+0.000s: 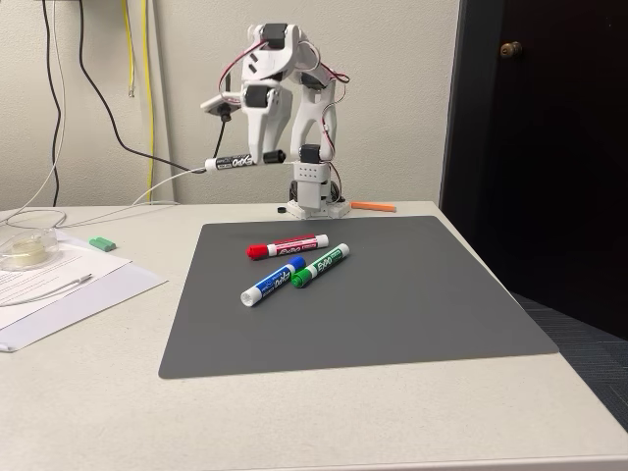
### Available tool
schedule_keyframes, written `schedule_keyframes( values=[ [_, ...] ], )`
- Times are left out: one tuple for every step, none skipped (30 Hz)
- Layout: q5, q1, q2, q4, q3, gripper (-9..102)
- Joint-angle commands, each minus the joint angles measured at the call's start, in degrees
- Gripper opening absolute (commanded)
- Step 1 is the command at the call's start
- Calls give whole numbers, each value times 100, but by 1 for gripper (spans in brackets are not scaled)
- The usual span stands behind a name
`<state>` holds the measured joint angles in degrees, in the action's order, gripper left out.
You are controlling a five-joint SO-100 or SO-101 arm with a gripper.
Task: Pick up the black marker.
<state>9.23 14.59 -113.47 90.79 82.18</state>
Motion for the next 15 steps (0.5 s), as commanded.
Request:
schedule_keyframes(
  values=[
    [53, -448, -396, -352, -211, 0],
    [53, -650, -501, -563, -149, 0],
    [53, -853, -624, -809, -62, 0],
    [79, -1063, -765, -1090, 88, 0],
    [176, -1248, -914, -1371, 272, 0],
    [272, -1415, -1107, -1696, 527, 0],
    [360, -1573, -1318, -2039, 853, 0],
    [396, -1714, -1538, -2435, 1222, 0],
    [378, -1846, -1758, -2795, 1573, 0],
    [316, -1951, -1934, -3103, 1890, 0],
    [220, -2039, -2030, -3305, 2101, 0],
    [132, -2109, -2065, -3410, 2197, 0],
    [62, -2153, -2057, -3445, 2224, 0],
    [-18, -2180, -2048, -3480, 2259, 0],
    [-105, -2197, -2057, -3524, 2329, 0]
  ],
)
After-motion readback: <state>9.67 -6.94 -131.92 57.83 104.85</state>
